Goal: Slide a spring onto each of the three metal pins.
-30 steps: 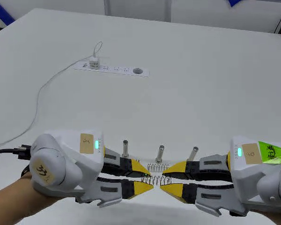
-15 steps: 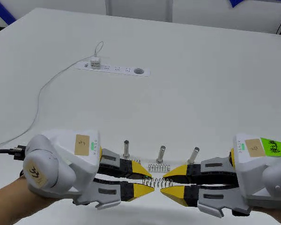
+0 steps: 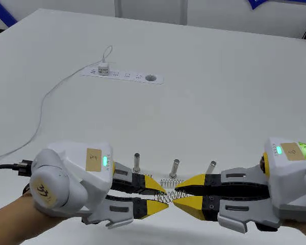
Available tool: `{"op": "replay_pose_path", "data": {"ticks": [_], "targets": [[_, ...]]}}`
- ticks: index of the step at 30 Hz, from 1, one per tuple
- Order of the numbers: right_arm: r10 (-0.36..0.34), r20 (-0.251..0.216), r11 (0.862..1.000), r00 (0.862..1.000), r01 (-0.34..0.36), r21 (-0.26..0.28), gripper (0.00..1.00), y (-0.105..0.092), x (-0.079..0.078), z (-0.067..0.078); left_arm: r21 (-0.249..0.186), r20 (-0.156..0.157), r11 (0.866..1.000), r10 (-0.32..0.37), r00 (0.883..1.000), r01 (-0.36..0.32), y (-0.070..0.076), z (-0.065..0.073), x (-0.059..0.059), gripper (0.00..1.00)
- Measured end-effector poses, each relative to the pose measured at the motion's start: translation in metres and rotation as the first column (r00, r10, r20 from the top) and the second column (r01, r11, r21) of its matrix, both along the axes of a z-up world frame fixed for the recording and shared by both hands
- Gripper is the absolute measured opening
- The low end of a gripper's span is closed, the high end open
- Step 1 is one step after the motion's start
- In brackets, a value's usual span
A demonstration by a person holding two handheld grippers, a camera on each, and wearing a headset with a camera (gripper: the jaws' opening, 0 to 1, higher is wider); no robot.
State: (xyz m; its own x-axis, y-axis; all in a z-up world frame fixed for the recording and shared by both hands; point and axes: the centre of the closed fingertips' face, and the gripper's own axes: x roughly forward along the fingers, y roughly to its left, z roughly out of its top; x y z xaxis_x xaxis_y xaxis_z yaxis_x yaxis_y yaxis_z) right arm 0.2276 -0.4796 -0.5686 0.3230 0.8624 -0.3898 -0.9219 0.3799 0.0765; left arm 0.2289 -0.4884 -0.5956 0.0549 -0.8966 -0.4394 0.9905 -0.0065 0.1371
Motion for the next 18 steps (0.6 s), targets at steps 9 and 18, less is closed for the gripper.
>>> {"op": "replay_pose_path", "data": {"ticks": [9,18], "targets": [[-0.026,-0.023,0.996,0.999,0.028,0.09,0.11,0.008,0.006,0.013,-0.03,-0.034,0.999,0.029,0.999,-0.03,-0.002,0.003,0.001,0.09],[-0.045,-0.009,0.993,0.999,0.045,0.108,0.11,0.012,0.009,0.018,-0.05,-0.06,0.997,0.049,0.997,-0.052,-0.006,0.005,0.003,0.09]]}}
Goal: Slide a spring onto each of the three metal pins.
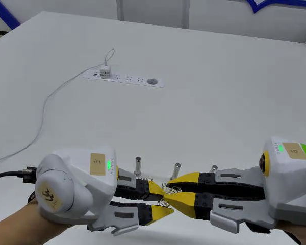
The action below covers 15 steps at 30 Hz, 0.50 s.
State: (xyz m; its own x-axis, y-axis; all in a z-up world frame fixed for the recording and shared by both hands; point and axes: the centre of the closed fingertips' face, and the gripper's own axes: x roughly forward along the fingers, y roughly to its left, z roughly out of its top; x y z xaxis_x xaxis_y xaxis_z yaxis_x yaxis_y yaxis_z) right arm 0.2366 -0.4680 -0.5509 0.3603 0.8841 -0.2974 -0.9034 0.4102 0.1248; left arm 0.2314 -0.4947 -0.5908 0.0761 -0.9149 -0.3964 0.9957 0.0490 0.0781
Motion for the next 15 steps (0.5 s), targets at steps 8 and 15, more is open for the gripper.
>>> {"op": "replay_pose_path", "data": {"ticks": [8,15], "targets": [[-0.037,0.014,0.999,0.999,0.037,0.005,0.1,-0.0009,0.0075,0.0075,-0.031,-0.016,0.999,0.038,0.999,-0.038,-0.0057,0.0054,0.0049,0.1],[-0.051,0.022,0.999,0.998,0.051,-0.008,0.1,0.0003,0.0104,0.0041,-0.03,-0.025,0.996,0.082,0.996,-0.083,-0.0005,0.0016,0.0093,0.11]]}}
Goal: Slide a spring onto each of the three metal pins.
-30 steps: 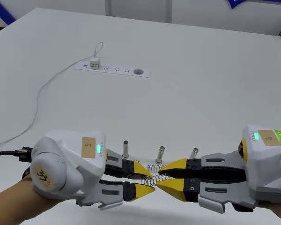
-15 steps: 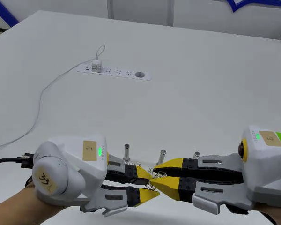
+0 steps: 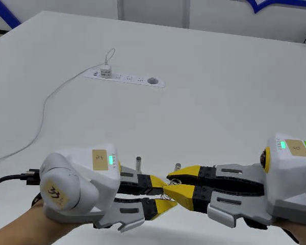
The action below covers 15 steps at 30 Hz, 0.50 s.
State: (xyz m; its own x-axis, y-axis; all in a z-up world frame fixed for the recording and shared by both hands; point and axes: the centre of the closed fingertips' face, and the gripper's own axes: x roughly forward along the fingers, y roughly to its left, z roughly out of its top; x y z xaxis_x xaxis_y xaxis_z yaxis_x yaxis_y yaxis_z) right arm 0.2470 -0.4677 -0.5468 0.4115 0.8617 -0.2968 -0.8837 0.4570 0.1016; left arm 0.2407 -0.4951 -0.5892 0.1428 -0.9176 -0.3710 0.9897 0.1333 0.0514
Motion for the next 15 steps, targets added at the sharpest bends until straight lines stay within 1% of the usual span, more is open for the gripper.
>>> {"op": "replay_pose_path", "data": {"ticks": [3,4,7,11,13,15], "targets": [[-0.005,-0.001,1.0,1.0,0.005,0.022,0.1,0.002,0.001,0.003,0.006,-0.004,1.0,0.025,1.0,-0.025,0.003,-0.002,0.002,0.15],[-0.007,0.003,1.0,1.0,0.007,0.019,0.1,0.002,0.001,0.003,0.011,-0.004,0.999,0.032,0.999,-0.032,0.004,-0.003,0.003,0.18],[-0.009,0.014,1.0,1.0,0.009,-0.003,0.1,0.001,0.003,0.002,-0.004,-0.009,0.999,0.05,0.999,-0.05,0.005,-0.001,0.005,0.24],[-0.024,0.01,1.0,1.0,0.024,-0.006,0.1,-0.002,0.005,0.001,-0.008,-0.018,0.997,0.07,0.997,-0.071,0.008,-0.002,0.007,0.31],[-0.036,0.009,0.999,0.999,0.037,-0.009,0.1,-0.005,0.007,0.0,0.004,-0.025,0.996,0.087,0.996,-0.087,0.013,-0.006,0.008,0.37],[-0.047,0.01,0.999,0.999,0.047,-0.008,0.11,-0.008,0.008,0.0,0.0,-0.023,0.993,0.115,0.993,-0.115,0.019,-0.007,0.011,0.43]]}}
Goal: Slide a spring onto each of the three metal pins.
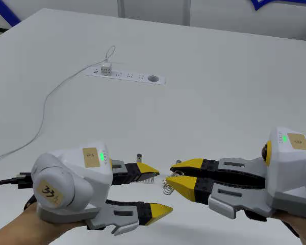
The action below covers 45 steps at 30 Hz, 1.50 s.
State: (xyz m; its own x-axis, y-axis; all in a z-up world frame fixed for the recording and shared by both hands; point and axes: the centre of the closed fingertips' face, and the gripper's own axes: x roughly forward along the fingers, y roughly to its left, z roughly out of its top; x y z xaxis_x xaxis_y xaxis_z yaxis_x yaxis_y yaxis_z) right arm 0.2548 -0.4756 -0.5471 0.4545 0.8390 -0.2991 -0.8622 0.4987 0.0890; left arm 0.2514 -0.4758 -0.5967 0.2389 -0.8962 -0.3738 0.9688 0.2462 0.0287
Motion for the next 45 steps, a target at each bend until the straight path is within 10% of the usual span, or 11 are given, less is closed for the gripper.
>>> {"op": "replay_pose_path", "data": {"ticks": [15,23,34,45], "targets": [[-0.044,-0.006,0.999,0.999,0.044,-0.006,0.11,-0.015,0.005,-0.004,0.024,0.011,0.991,0.134,0.991,-0.134,0.032,-0.012,0.009,0.76],[-0.064,-0.006,0.998,0.998,0.064,-0.021,0.11,-0.022,0.009,-0.006,-0.006,-0.043,0.978,0.208,0.977,-0.209,0.035,-0.013,0.017,0.99],[-0.174,0.023,0.984,0.984,0.175,-0.042,0.11,-0.055,0.031,-0.001,-0.014,-0.066,0.96,0.278,0.958,-0.279,0.053,-0.018,0.022,1.0],[-0.332,0.05,0.938,0.942,0.335,-0.088,0.11,-0.097,0.061,-0.005,-0.044,-0.087,0.942,0.329,0.94,-0.334,0.061,-0.017,0.027,1.0]]}}
